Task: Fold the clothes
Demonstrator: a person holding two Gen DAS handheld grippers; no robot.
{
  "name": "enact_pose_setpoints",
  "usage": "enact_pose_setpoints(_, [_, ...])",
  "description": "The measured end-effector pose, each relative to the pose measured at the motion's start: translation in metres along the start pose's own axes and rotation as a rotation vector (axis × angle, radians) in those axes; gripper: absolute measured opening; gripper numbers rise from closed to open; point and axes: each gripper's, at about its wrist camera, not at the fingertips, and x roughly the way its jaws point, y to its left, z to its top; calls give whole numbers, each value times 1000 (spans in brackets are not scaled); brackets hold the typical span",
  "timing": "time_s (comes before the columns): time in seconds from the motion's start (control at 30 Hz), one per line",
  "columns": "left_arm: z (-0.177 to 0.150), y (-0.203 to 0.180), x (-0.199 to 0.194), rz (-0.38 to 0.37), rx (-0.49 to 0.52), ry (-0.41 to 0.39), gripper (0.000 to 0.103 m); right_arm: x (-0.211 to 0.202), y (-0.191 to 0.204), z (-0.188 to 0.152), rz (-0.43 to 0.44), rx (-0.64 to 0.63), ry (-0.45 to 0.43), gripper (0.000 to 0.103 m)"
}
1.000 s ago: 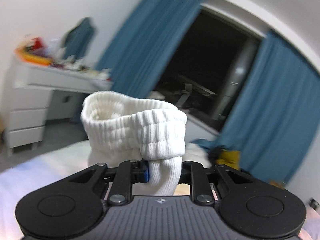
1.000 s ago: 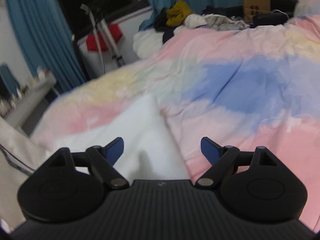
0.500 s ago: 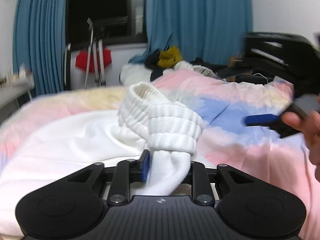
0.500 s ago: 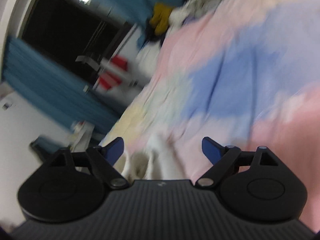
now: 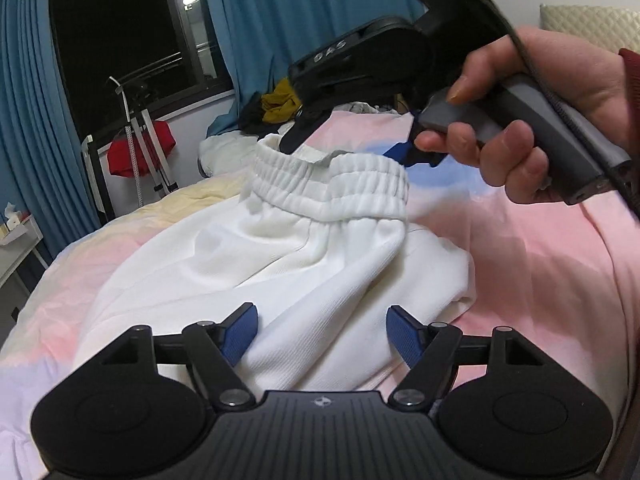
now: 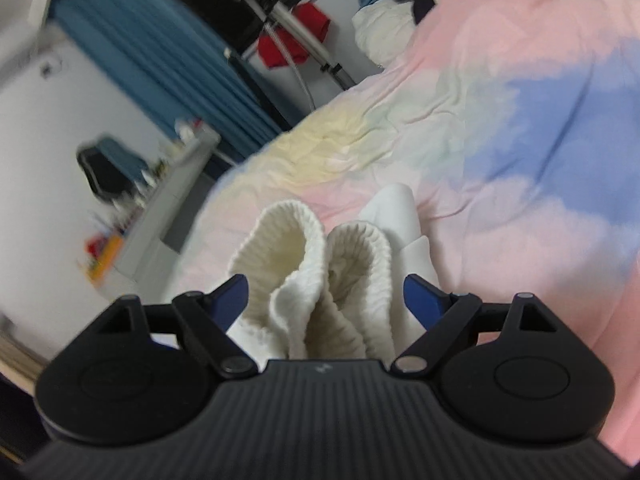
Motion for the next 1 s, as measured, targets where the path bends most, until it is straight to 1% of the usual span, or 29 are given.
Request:
enact_pose_setpoints(0.07, [-5,3,1,-1,-17,-7,73,8,6,2,-8,-51,26,88])
enact_pose_setpoints(0.13, [-10,7,-1,-10,-35,-10,73,14,13,5,-39,-114,40,87])
enact_pose_setpoints(0.17, [-10,7,0,-12,-44,-11,73,17,14,5,-52,-130,43,82])
enact_pose_setpoints(0.2, [-12,9,-2,-18,-62,-9,73,20,14,4,-64,-139,42,80])
enact_pose_setpoints(0.23, [-14,10,-4,-24,-80,-7,71,23,14,3,-76,-147,42,75])
enact_pose_setpoints(0.3, [-16,21,-1,-53,-165,-1,67,24,15,1,-93,-172,33,68])
enact_pose_setpoints(0.33, [-16,27,1,-66,-206,2,65,24,17,1,-100,-187,27,60])
enact_pose_setpoints(0.37, [-15,30,0,-74,-217,-3,63,23,19,1,-101,-194,19,47])
enact_pose_setpoints(0.43, [-14,33,-5,-86,-222,-14,54,21,24,3,-97,-198,1,39])
enact_pose_setpoints(0.47, [-15,36,-5,-93,-221,-22,51,20,26,4,-100,-204,-10,28])
enact_pose_setpoints(0.5, [-16,33,-11,-98,-220,-28,46,18,27,5,-112,-210,-28,20])
enact_pose_setpoints(0.57, [-17,30,-20,-110,-218,-47,34,13,26,7,-101,-176,-54,18])
enact_pose_setpoints(0.6, [-17,31,-23,-116,-216,-59,24,9,27,9,-90,-168,-73,18])
enact_pose_setpoints(0.63, [-14,33,-26,-129,-223,-70,18,3,29,10,-76,-165,-96,17])
enact_pose_setpoints(0.7, [-11,24,-45,-127,-232,-102,14,-8,33,13,-50,-160,-141,16])
enact_pose_setpoints(0.8, [-2,18,-66,-140,-244,-153,14,-26,38,17,-13,-156,-208,16])
enact_pose_setpoints(0.87, [2,14,-71,-141,-221,-177,14,-39,38,22,-6,-156,-244,16])
enact_pose_setpoints(0.9, [1,11,-71,-150,-212,-176,14,-44,36,23,-10,-152,-252,16])
enact_pose_setpoints(0.93, [1,8,-71,-158,-202,-175,14,-46,31,24,-23,-148,-254,15])
enact_pose_setpoints(0.97, [0,6,-68,-170,-199,-160,15,-44,23,24,-60,-147,-246,12])
enact_pose_setpoints(1.0, [-1,4,-66,-182,-199,-137,15,-40,15,23,-106,-148,-236,12])
